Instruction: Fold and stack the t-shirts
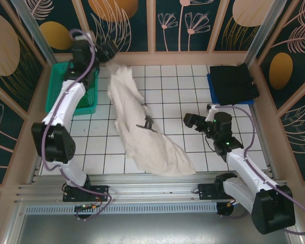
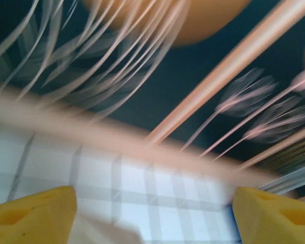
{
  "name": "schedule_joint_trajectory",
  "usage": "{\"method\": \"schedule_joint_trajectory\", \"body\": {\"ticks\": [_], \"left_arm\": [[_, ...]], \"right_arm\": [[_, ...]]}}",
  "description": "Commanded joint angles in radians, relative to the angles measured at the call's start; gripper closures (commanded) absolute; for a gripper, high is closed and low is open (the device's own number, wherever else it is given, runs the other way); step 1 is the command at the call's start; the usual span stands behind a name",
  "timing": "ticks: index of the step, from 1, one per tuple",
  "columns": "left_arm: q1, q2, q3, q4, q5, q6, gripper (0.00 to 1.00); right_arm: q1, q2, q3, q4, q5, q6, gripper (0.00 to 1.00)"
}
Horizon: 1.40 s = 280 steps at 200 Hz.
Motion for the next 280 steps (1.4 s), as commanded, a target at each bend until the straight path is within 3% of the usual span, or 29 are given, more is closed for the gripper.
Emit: {"method": "schedule_joint_trajectory", "body": {"ticks": [1, 38, 67, 102, 116, 134, 159, 172, 197, 207, 226, 256, 280], "left_arm": [[0.001, -0.039, -0.133, -0.098, -0.109, 0.077, 0.13], [-0.003, -0.110, -0.420, -0.025, -0.034, 0.025, 0.11], [-0.030, -0.130, -0.558, 0.009, 0.006, 0.001, 0.19], [-0.051, -0.122, -0.656, 0.044, -0.003, -0.007, 0.30], [-0.051, -0.110, -0.690, 0.057, 0.015, -0.009, 0.35], [-0.050, -0.112, -0.684, 0.069, 0.022, -0.010, 0.37], [-0.051, -0.105, -0.602, 0.029, 0.013, 0.008, 0.37], [-0.051, -0.095, -0.555, 0.013, -0.008, 0.020, 0.36], [-0.051, -0.020, -0.442, -0.009, -0.021, 0.027, 0.34], [-0.049, 0.018, -0.396, -0.015, -0.017, 0.024, 0.33], [-0.050, 0.097, -0.312, -0.041, -0.036, 0.034, 0.33], [-0.049, 0.265, -0.125, -0.133, -0.102, 0.062, 0.37], [-0.049, 0.385, 0.011, -0.181, -0.120, 0.075, 0.41]], "right_arm": [[0.132, 0.020, 0.052, -0.123, 0.154, 0.018, 0.05], [0.449, 0.183, 0.087, -0.119, 0.266, 0.010, 0.05], [0.547, 0.457, 0.202, -0.162, 0.341, -0.010, 0.10], [0.563, 0.655, 0.306, -0.215, 0.384, -0.030, 0.29], [0.552, 0.695, 0.342, -0.248, 0.418, -0.039, 0.47], [0.501, 0.747, 0.398, -0.331, 0.471, -0.054, 0.70], [0.367, 0.765, 0.443, -0.374, 0.491, -0.148, 0.83], [0.283, 0.763, 0.475, -0.362, 0.478, -0.245, 0.78], [0.154, 0.783, 0.620, -0.393, 0.529, -0.359, 0.46], [0.149, 0.781, 0.697, -0.454, 0.590, -0.357, 0.44], [0.215, 0.717, 0.738, -0.498, 0.619, -0.348, 0.39], [0.404, 0.596, 0.558, -0.336, 0.392, -0.310, 0.32], [0.492, 0.584, 0.445, -0.261, 0.327, -0.253, 0.31]]}}
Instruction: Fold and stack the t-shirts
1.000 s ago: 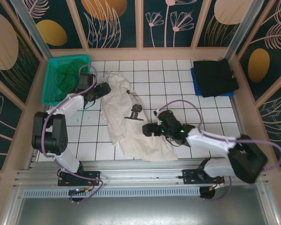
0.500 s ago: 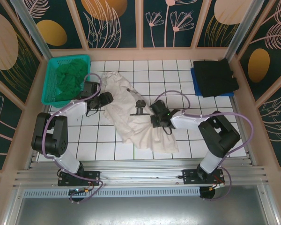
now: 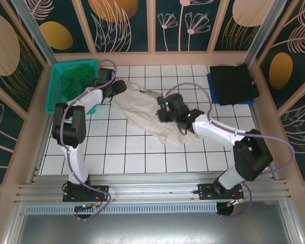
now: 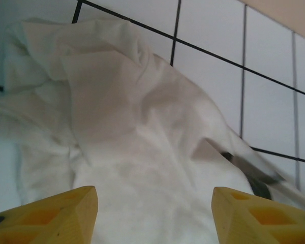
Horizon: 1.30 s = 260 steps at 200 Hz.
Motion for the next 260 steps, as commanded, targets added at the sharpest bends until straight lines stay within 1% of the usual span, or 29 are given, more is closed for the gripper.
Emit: {"method": "schedule_joint_trajectory", "body": {"ticks": [1, 22, 49, 57, 79, 99, 110, 120, 135, 143, 153, 164, 175, 191, 217, 231, 260], "left_arm": [[0.004, 0.098, 0.112, -0.098, -0.046, 0.035, 0.41], [0.009, 0.173, 0.214, -0.136, -0.072, 0.042, 0.43], [0.020, 0.230, 0.288, -0.160, -0.061, 0.047, 0.49], [0.022, 0.237, 0.295, -0.156, -0.061, 0.049, 0.50], [0.029, 0.259, 0.319, -0.164, -0.044, 0.053, 0.58], [0.034, 0.268, 0.323, -0.165, -0.027, 0.055, 0.66], [0.036, 0.268, 0.321, -0.165, -0.017, 0.054, 0.70], [0.037, 0.264, 0.318, -0.162, -0.008, 0.055, 0.71], [0.037, 0.262, 0.314, -0.165, -0.010, 0.057, 0.72], [0.037, 0.263, 0.313, -0.170, -0.016, 0.062, 0.67], [0.037, 0.270, 0.317, -0.187, -0.039, 0.064, 0.57], [0.038, 0.279, 0.316, -0.194, -0.052, 0.067, 0.50], [0.038, 0.287, 0.314, -0.196, -0.051, 0.066, 0.50], [0.037, 0.295, 0.310, -0.193, -0.037, 0.065, 0.50], [0.037, 0.305, 0.315, -0.194, -0.021, 0.061, 0.68], [0.037, 0.295, 0.318, -0.196, -0.006, 0.061, 0.74], [0.037, 0.236, 0.307, -0.210, 0.001, 0.067, 0.88]], "right_arm": [[0.053, -0.002, -0.104, 0.055, -0.098, 0.058, 0.31], [0.055, 0.014, -0.157, 0.086, -0.103, 0.083, 0.31], [0.048, 0.063, -0.148, 0.044, -0.002, 0.088, 0.29], [0.039, 0.077, -0.147, 0.043, -0.004, 0.085, 0.29], [0.018, 0.114, -0.144, 0.068, -0.050, 0.083, 0.29], [0.016, 0.158, -0.119, 0.056, -0.052, 0.087, 0.33], [0.015, 0.175, -0.106, 0.044, -0.040, 0.094, 0.37], [0.016, 0.176, -0.107, 0.048, -0.046, 0.094, 0.42], [0.012, 0.169, -0.111, 0.049, -0.047, 0.096, 0.55], [0.011, 0.162, -0.110, 0.040, -0.039, 0.101, 0.64], [0.010, 0.147, -0.107, 0.029, -0.025, 0.106, 0.74], [0.009, 0.121, -0.109, 0.016, -0.018, 0.106, 0.81], [0.008, 0.092, -0.112, 0.001, -0.006, 0.109, 0.87], [0.008, 0.044, -0.125, -0.016, 0.005, 0.106, 0.92], [-0.005, -0.027, -0.163, -0.026, 0.009, 0.104, 0.96], [-0.017, -0.053, -0.183, -0.025, -0.001, 0.101, 1.00], [-0.047, -0.096, -0.197, -0.045, 0.010, 0.096, 1.00]]}}
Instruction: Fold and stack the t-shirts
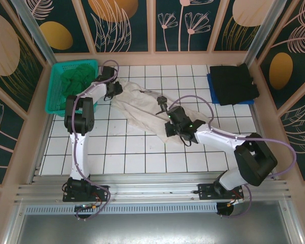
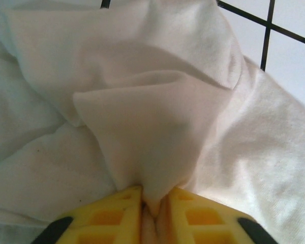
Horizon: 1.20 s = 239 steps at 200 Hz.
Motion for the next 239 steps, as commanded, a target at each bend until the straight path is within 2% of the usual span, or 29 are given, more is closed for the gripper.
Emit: {"method": "schedule_joint_trajectory", "body": {"ticks": [1, 36, 65, 111, 131, 141, 155, 163, 180, 193, 203, 222, 239], "left_arm": [[0.000, -0.055, 0.010, -0.048, 0.022, 0.012, 0.88], [0.000, -0.209, -0.026, -0.076, -0.005, 0.029, 0.91], [0.000, -0.355, -0.034, -0.098, -0.004, 0.039, 1.00], [0.000, -0.591, -0.011, -0.105, 0.055, 0.055, 1.00], [0.001, -0.639, 0.030, -0.067, 0.028, 0.069, 1.00], [0.001, -0.634, 0.087, -0.046, -0.009, 0.080, 1.00], [0.008, -0.540, 0.237, -0.031, -0.013, 0.100, 1.00], [0.017, -0.451, 0.382, -0.050, 0.007, 0.097, 1.00], [0.055, -0.224, 0.809, -0.076, 0.134, 0.063, 1.00], [0.092, -0.117, 1.030, 0.005, 0.207, 0.004, 1.00], [0.116, -0.137, 1.009, 0.127, 0.215, -0.020, 1.00], [0.127, -0.310, 0.748, 0.325, 0.161, -0.008, 1.00], [0.127, -0.421, 0.651, 0.349, 0.155, 0.030, 1.00]], "right_arm": [[-0.024, -0.042, -0.024, -0.045, 0.030, -0.004, 1.00], [-0.054, -0.147, 0.009, -0.111, 0.041, -0.024, 1.00], [-0.085, -0.268, 0.064, -0.179, 0.071, -0.056, 1.00], [-0.100, -0.409, 0.218, -0.280, 0.124, -0.118, 1.00], [-0.136, -0.430, 0.271, -0.222, 0.159, -0.160, 1.00], [-0.173, -0.415, 0.283, -0.147, 0.136, -0.180, 1.00], [-0.288, -0.344, 0.319, -0.040, 0.072, -0.209, 1.00], [-0.338, -0.275, 0.375, -0.008, 0.054, -0.219, 1.00], [-0.429, -0.096, 0.577, -0.015, 0.047, -0.237, 1.00], [-0.474, 0.032, 0.758, -0.046, 0.047, -0.242, 1.00], [-0.499, 0.093, 0.888, -0.072, 0.045, -0.239, 1.00], [-0.530, 0.146, 1.044, -0.087, 0.031, -0.234, 1.00], [-0.546, 0.134, 1.096, -0.095, -0.002, -0.231, 1.00]]}}
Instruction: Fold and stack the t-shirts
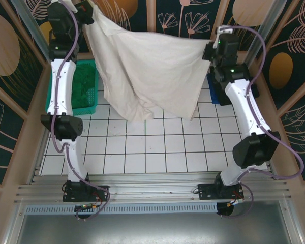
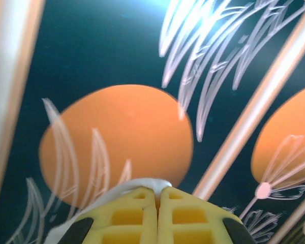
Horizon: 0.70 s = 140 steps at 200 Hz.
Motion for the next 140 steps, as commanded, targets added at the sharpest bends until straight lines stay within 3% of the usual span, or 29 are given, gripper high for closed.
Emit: {"method": "schedule_joint_trajectory", "body": {"ticks": [1, 29, 60, 83, 106, 140], "left_arm": [[0.001, -0.188, -0.076, 0.199, 0.008, 0.018, 1.00], [0.001, -0.320, -0.133, 0.137, 0.088, 0.073, 1.00], [0.000, -0.514, -0.386, 0.140, 0.192, 0.084, 1.00], [-0.011, -0.727, -0.832, 0.203, 0.285, 0.022, 1.00], [-0.077, -1.007, -1.355, 0.312, 0.162, -0.064, 1.00], [-0.152, -1.168, -1.715, 0.100, 0.082, -0.172, 1.00]], "right_arm": [[-0.019, -0.053, 0.125, 0.016, -0.038, -0.012, 1.00], [-0.030, -0.202, -0.043, 0.060, -0.089, 0.004, 1.00], [-0.037, -0.443, -0.397, 0.143, -0.101, 0.055, 1.00], [-0.037, -0.605, -0.680, 0.158, -0.147, 0.101, 1.00], [-0.037, -0.698, -0.870, 0.058, -0.166, 0.173, 1.00], [-0.043, -0.795, -1.032, -0.139, -0.038, 0.286, 1.00]]}}
